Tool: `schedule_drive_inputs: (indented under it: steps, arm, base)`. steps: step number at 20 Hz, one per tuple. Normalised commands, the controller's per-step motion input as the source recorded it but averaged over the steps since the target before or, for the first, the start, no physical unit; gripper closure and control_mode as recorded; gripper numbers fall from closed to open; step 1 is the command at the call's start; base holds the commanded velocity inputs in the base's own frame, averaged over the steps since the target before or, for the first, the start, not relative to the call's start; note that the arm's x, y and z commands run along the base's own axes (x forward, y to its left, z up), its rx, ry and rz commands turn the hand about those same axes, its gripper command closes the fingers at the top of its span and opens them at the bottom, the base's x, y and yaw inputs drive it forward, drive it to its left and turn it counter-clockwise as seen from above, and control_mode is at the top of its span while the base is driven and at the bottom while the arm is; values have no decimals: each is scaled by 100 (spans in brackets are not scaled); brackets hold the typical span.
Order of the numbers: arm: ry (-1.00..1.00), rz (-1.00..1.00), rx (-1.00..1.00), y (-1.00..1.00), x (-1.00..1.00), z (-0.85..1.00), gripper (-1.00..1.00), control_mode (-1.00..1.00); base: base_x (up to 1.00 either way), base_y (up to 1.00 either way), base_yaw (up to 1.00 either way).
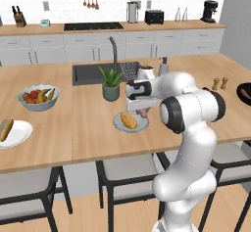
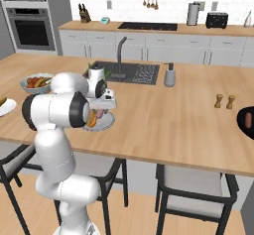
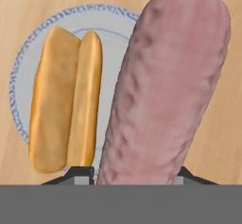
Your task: Place one bun and one sausage from the bowl on each plate.
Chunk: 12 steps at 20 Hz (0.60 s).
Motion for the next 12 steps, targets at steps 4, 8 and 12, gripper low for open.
schedule_drive_inputs:
  steps: [4,8,12]
  arm:
    - [27,2,0,0,48,-31,100,-100]
    - [24,6,0,-2,0,-47,100,-100]
    - [2,5,2,0,-13,-29,100,-100]
  base:
    - [0,0,0]
    - [0,0,0]
    - [0,0,0]
